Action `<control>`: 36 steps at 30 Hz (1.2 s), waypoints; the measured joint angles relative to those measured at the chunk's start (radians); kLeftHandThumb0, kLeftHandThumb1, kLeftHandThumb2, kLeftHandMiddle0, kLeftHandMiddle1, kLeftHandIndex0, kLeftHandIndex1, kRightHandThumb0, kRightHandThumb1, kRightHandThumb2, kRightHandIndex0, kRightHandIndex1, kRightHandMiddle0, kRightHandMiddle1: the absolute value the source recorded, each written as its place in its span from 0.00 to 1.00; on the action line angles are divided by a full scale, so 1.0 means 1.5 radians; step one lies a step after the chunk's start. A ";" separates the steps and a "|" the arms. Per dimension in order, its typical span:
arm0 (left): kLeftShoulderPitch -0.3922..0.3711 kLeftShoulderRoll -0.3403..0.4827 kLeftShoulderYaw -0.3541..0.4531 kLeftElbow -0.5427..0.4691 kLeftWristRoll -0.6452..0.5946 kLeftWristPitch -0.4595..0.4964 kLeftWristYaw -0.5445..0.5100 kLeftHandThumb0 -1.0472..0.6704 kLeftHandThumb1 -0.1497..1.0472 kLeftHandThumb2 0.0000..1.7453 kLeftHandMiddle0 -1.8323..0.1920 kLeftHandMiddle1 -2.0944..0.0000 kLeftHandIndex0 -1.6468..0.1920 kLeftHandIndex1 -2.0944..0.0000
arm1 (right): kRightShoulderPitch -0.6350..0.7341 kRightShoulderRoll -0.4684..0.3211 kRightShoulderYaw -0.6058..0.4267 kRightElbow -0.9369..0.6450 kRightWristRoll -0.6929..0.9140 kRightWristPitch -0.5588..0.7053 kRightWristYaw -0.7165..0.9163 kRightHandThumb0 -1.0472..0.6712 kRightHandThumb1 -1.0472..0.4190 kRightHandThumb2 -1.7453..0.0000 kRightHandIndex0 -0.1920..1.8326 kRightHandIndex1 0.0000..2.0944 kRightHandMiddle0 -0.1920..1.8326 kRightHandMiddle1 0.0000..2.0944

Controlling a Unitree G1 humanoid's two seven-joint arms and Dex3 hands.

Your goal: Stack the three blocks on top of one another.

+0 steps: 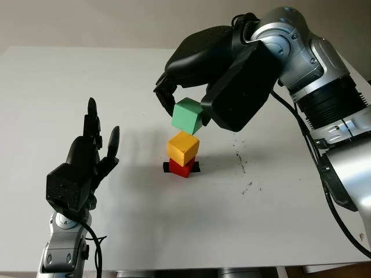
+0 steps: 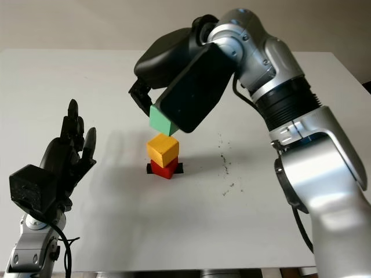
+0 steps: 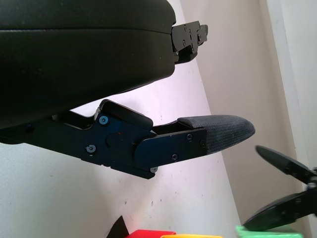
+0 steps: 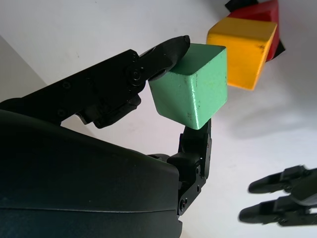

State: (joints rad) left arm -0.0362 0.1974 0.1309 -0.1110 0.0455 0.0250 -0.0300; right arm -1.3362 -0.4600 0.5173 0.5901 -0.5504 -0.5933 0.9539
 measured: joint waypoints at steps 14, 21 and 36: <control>0.000 -0.001 0.000 -0.001 -0.001 0.000 0.002 0.14 1.00 0.34 0.98 0.98 1.00 0.98 | 0.006 0.008 0.015 -0.015 -0.005 0.002 0.006 0.36 0.08 0.97 0.11 0.00 0.19 0.74; 0.000 -0.007 0.000 -0.003 -0.007 0.002 0.002 0.14 1.00 0.34 0.99 0.98 1.00 0.98 | 0.008 0.010 0.015 -0.028 0.005 0.015 0.016 0.37 0.08 0.97 0.14 0.03 0.19 0.79; 0.001 -0.014 0.000 -0.003 -0.013 0.000 0.003 0.15 1.00 0.33 0.99 0.98 1.00 0.98 | 0.014 0.011 0.018 -0.027 0.016 0.016 0.029 0.36 0.10 0.97 0.21 0.04 0.30 0.70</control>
State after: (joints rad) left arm -0.0353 0.1761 0.1303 -0.1156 0.0268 0.0253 -0.0259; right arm -1.3156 -0.4430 0.5448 0.5496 -0.5260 -0.5700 0.9968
